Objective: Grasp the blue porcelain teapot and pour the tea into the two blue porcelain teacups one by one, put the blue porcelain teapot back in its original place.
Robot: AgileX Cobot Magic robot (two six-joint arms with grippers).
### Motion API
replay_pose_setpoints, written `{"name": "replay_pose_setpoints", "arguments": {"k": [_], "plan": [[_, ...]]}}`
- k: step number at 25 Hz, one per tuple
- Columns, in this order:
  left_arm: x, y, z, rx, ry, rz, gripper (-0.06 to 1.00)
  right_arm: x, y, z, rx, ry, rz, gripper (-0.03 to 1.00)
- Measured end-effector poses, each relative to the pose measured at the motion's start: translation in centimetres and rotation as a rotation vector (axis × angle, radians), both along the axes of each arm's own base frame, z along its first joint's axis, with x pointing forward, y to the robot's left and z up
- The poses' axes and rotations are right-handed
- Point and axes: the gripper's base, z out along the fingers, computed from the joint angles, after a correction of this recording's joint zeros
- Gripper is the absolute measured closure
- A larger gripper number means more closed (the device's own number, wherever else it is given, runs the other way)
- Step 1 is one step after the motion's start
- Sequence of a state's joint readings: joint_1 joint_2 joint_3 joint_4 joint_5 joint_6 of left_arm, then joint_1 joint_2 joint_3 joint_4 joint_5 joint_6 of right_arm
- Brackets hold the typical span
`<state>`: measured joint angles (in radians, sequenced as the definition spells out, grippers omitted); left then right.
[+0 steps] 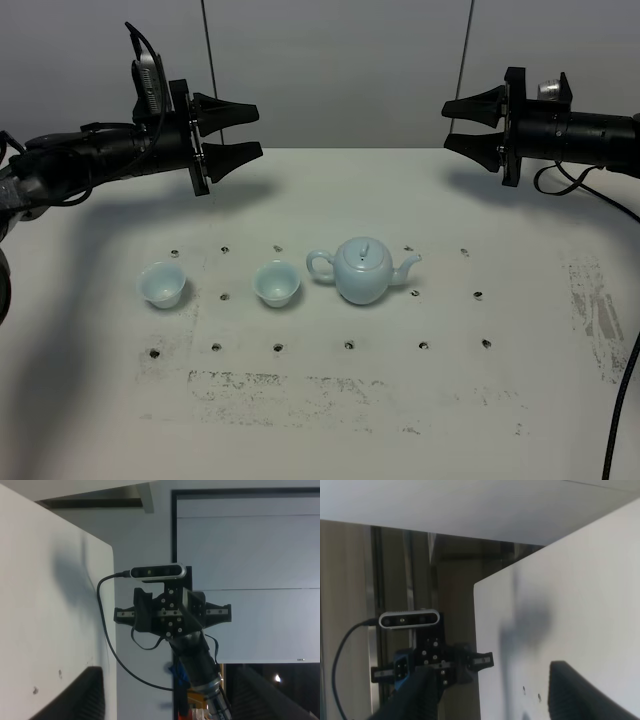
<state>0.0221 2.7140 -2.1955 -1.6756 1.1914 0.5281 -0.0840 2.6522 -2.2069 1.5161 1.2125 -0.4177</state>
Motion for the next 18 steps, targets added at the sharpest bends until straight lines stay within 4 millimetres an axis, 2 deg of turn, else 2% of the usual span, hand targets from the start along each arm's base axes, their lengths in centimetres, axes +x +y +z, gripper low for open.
{"name": "replay_pose_setpoints", "arguments": {"k": [8,12,15,18], "plan": [[0.0,0.0,0.0,0.001,-0.005,0.0,0.34,0.0,0.0,0.0,0.0,-0.002,0.0,0.47],[0.0,0.0,0.2,0.059,-0.099,-0.018,0.35,0.0,0.0,0.0,-0.001,-0.003,0.001,0.47],[0.2,0.0,1.3,0.214,-0.203,-0.085,0.41,0.0,0.0,0.0,-0.011,-0.023,0.005,0.47],[0.9,0.5,2.8,0.496,-0.28,-0.122,0.46,0.0,0.0,0.0,-0.022,-0.049,0.009,0.47]]}}
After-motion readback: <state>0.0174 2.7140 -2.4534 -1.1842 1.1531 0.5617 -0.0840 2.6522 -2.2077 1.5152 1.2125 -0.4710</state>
